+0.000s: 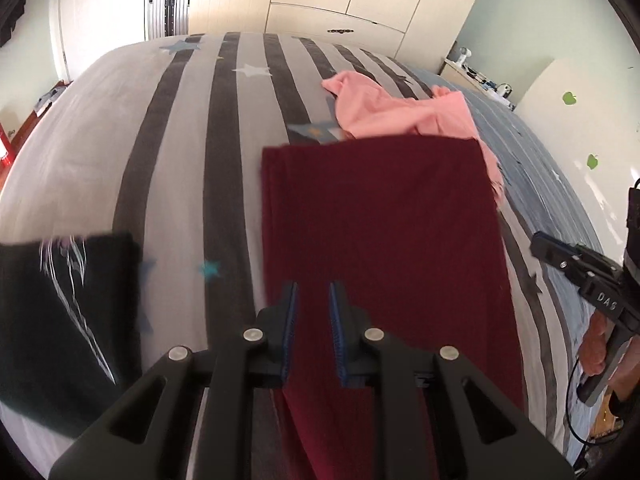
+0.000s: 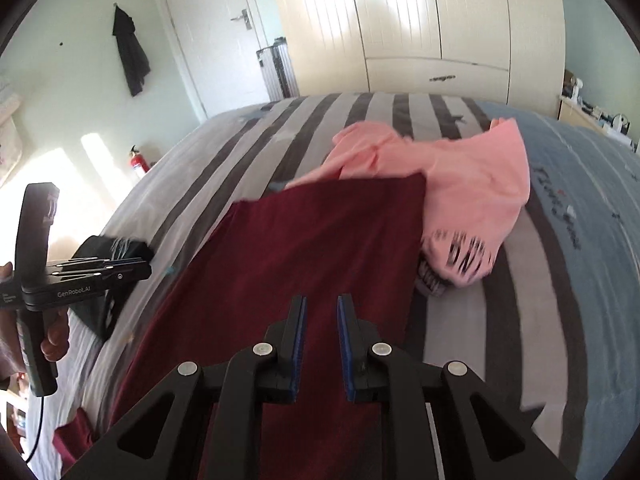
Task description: Fold clothes
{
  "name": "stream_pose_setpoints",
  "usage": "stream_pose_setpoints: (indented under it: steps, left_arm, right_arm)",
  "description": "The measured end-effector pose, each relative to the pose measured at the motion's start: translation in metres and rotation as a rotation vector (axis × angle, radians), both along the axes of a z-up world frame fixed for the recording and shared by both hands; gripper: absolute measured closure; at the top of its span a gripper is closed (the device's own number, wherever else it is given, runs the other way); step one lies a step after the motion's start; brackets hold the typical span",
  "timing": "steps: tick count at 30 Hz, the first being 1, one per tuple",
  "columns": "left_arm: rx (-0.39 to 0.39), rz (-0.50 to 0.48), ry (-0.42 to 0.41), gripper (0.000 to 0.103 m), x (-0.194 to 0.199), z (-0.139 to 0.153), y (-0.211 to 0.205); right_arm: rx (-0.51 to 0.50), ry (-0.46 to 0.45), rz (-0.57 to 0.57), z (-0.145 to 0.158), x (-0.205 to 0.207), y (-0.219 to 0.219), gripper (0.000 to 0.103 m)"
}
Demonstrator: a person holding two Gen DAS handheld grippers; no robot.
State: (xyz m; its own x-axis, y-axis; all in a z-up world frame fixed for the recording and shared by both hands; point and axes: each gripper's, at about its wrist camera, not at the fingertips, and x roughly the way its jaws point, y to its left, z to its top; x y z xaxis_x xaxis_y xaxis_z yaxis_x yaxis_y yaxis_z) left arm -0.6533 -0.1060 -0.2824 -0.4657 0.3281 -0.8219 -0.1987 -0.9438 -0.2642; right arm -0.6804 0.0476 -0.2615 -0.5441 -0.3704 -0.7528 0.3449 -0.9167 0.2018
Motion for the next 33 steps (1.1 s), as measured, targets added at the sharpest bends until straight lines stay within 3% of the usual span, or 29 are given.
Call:
stream_pose_setpoints:
  steps: [5,10,13,16,20,22,25,29,32,33]
  left_arm:
    - [-0.042,-0.05,-0.035,0.089,0.069,-0.027,0.023]
    - [-0.135,-0.014,-0.053,0.09,0.09,-0.055,0.018]
    - [-0.074,0.042,-0.073,0.099,0.088,-0.061,-0.003]
    - [-0.054,0.095,-0.078,0.099,0.085,-0.052,-0.014]
    - [-0.069,0.142,-0.037,0.099,0.096,-0.027,-0.02]
    - [-0.067,0.112,-0.015,0.099,0.109,-0.014,-0.012]
    - [-0.079,0.046,-0.005,0.099,0.132,-0.005,0.005]
    - [-0.125,0.012,-0.049,0.099,0.156,-0.02,0.015]
    - [-0.168,0.054,-0.095,0.098,0.166,-0.047,0.005]
    - [-0.158,0.076,-0.106,0.092,0.167,-0.051,-0.001]
  right_arm:
    - [-0.02,-0.084,0.031,-0.033,0.075,-0.011,0.088]
    - [0.044,-0.152,-0.016,-0.072,0.1,-0.004,0.088]
    - [0.052,-0.171,-0.047,-0.087,0.102,0.012,0.094]
    - [0.036,-0.162,-0.064,-0.086,0.107,0.019,0.101]
    - [0.043,-0.143,-0.097,-0.079,0.113,0.025,0.101]
    - [0.036,-0.134,-0.106,-0.072,0.12,0.027,0.095]
    - [0.021,-0.139,-0.072,-0.065,0.146,0.021,0.095]
    - [0.019,-0.172,-0.024,-0.067,0.179,0.014,0.095]
    - [0.049,-0.213,-0.003,-0.082,0.201,0.011,0.095]
    - [0.052,-0.214,-0.008,-0.086,0.205,0.014,0.097]
